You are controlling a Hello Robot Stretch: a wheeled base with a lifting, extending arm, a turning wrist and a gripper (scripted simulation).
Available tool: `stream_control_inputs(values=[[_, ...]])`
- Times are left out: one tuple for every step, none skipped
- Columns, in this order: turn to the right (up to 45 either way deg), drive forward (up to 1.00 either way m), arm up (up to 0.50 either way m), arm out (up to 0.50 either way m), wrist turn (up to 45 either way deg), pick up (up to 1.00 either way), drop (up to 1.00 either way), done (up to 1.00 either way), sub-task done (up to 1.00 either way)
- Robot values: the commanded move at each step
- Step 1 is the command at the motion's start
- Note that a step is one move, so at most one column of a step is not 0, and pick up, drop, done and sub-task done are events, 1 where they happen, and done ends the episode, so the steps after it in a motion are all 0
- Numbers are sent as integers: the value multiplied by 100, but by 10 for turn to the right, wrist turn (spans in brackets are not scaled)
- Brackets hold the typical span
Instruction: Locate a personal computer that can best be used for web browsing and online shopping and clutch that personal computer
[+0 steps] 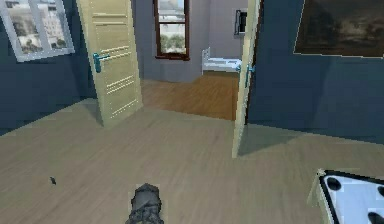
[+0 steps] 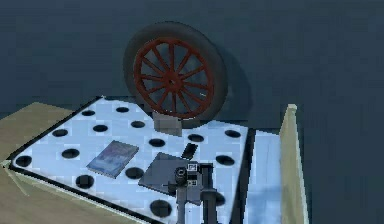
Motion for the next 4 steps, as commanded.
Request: stream_control_inputs(values=[[0,0,0,0,450,0,0,0,0],[0,0,0,0,450,0,0,0,0],[0,0,0,0,450,0,0,0,0],[0,0,0,0,450,0,0,0,0]])
